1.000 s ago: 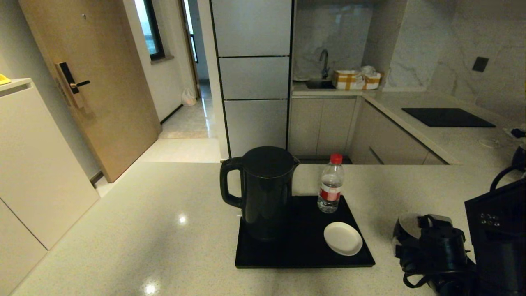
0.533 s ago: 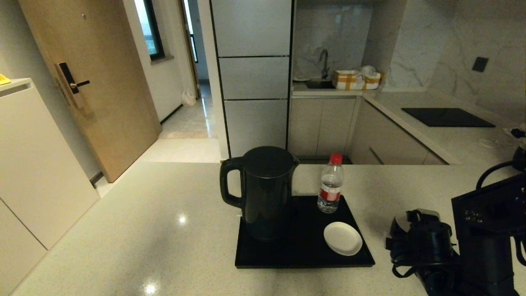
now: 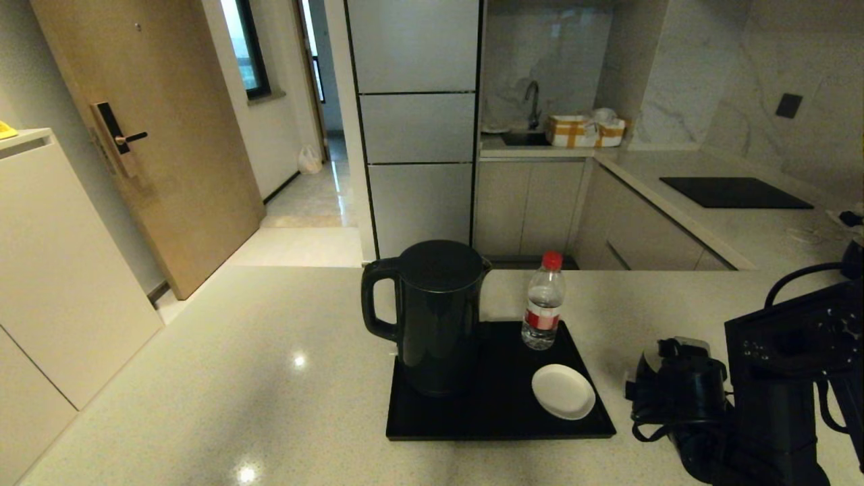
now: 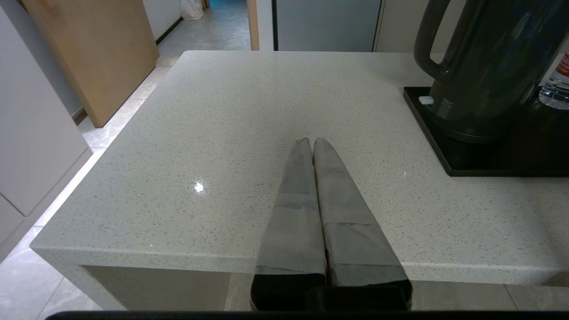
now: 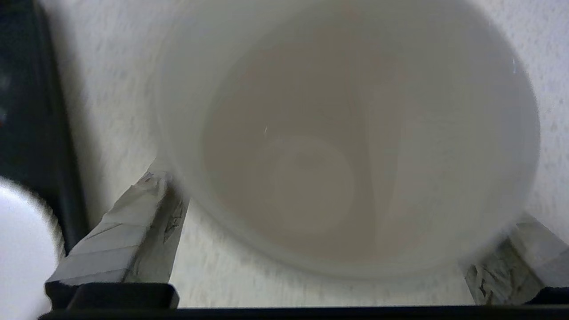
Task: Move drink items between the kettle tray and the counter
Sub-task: Return the tea cup to its original position
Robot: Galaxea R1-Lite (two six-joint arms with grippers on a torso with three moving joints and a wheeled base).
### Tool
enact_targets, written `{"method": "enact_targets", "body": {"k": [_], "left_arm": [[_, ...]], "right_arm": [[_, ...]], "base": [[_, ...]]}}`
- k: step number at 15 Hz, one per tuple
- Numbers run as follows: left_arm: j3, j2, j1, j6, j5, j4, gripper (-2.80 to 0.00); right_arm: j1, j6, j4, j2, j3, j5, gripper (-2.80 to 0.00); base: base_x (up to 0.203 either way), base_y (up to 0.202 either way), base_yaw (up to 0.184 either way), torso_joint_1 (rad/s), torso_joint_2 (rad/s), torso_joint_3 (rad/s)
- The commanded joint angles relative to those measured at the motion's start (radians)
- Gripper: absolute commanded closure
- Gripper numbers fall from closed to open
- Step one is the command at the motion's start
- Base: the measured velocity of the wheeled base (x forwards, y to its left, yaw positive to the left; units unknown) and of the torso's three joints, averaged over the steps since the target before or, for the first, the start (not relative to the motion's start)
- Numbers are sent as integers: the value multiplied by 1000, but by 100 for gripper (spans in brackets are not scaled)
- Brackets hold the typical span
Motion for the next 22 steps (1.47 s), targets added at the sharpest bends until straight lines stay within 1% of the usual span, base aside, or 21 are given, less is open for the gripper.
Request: {"method": "enact_targets", "body": {"k": [1, 9, 10, 16, 19, 20, 22], "left_arm": [[0, 0, 0, 0, 0, 0, 0], [0, 0, 0, 0, 0, 0, 0], [0, 0, 1, 1, 0, 0, 0], [0, 0, 0, 1, 0, 0, 0], [0, 0, 0, 0, 0, 0, 0], [0, 0, 1, 0, 0, 0, 0], [0, 0, 0, 0, 0, -1, 0]], "right_arm": [[-21, -3, -9, 9, -30, -3, -280], [-28, -13, -9, 28, -70, -3, -280], [-28, -13, -9, 26, -72, -1, 0], [-27, -13, -9, 35, -66, 2, 0], [-17, -15, -7, -17, -34, 6, 0], [-1, -18, -1, -54, -23, 6, 0], [62, -27, 26, -156, -7, 3, 0]], "base": [[0, 0, 0, 0, 0, 0], [0, 0, 0, 0, 0, 0], [0, 0, 0, 0, 0, 0], [0, 0, 0, 0, 0, 0], [0, 0, 0, 0, 0, 0], [0, 0, 0, 0, 0, 0], [0, 0, 0, 0, 0, 0]]}}
